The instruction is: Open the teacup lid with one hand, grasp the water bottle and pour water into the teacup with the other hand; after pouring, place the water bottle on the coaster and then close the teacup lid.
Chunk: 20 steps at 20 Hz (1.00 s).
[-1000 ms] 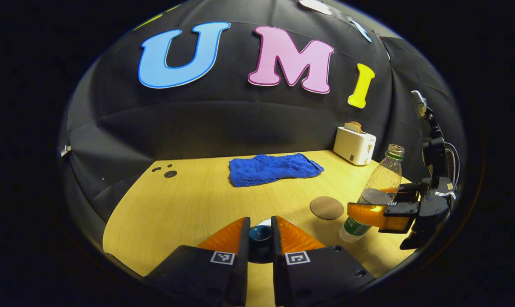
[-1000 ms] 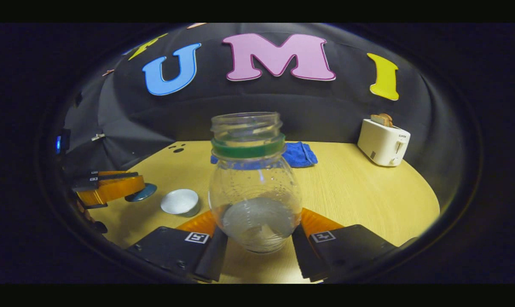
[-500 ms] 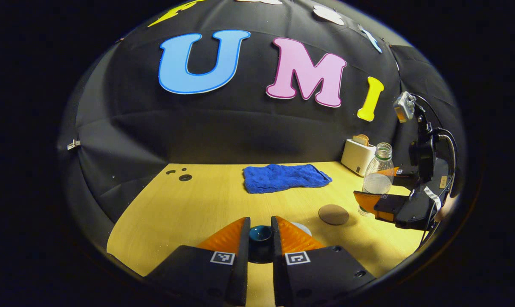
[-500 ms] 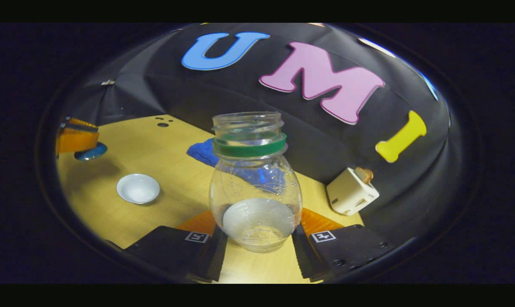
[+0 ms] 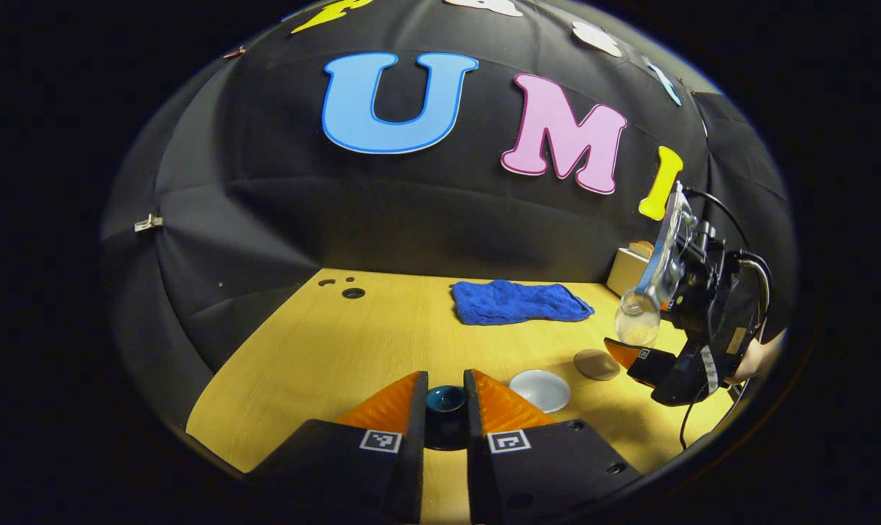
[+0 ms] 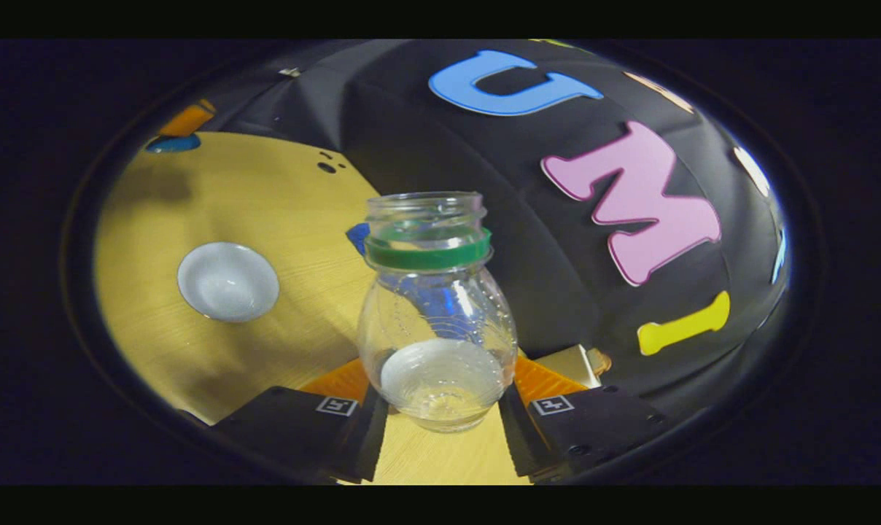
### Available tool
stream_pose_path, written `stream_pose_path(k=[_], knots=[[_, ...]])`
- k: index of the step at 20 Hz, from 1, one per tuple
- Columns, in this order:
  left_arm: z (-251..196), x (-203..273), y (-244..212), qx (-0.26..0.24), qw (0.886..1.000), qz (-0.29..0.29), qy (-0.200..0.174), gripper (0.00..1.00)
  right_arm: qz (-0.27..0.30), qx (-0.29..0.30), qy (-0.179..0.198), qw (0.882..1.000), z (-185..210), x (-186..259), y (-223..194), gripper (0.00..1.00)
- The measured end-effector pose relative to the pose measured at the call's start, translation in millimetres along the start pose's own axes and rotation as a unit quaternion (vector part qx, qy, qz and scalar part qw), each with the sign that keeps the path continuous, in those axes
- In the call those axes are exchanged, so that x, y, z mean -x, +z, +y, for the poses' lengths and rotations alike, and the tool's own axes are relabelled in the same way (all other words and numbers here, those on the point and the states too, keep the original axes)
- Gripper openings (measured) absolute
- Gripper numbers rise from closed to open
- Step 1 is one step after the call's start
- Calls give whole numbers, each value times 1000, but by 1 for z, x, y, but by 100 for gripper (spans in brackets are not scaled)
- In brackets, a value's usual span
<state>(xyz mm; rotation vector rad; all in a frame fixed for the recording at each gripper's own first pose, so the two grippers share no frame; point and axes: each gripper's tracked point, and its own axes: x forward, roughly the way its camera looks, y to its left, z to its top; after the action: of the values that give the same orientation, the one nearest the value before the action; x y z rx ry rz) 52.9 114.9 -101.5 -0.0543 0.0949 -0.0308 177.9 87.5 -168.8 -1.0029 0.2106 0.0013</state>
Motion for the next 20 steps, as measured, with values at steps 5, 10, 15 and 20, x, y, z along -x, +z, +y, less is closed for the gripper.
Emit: stream_pose_path(k=[5, 10, 15, 20], knots=[[17, 3, -7, -1, 1000, 9, 6, 25, -11, 47, -2, 999, 13, -13, 8, 71], [22, 1, -8, -6, 1000, 11, 1, 29, -9, 119, -34, 992, 8, -33, 11, 71], [25, -1, -9, 0, 1000, 11, 0, 29, -8, 168, -45, 985, 7, -38, 7, 71], [26, 1, -10, 12, 1000, 11, 6, 29, -24, 209, -41, 977, 16, -42, 13, 71]])
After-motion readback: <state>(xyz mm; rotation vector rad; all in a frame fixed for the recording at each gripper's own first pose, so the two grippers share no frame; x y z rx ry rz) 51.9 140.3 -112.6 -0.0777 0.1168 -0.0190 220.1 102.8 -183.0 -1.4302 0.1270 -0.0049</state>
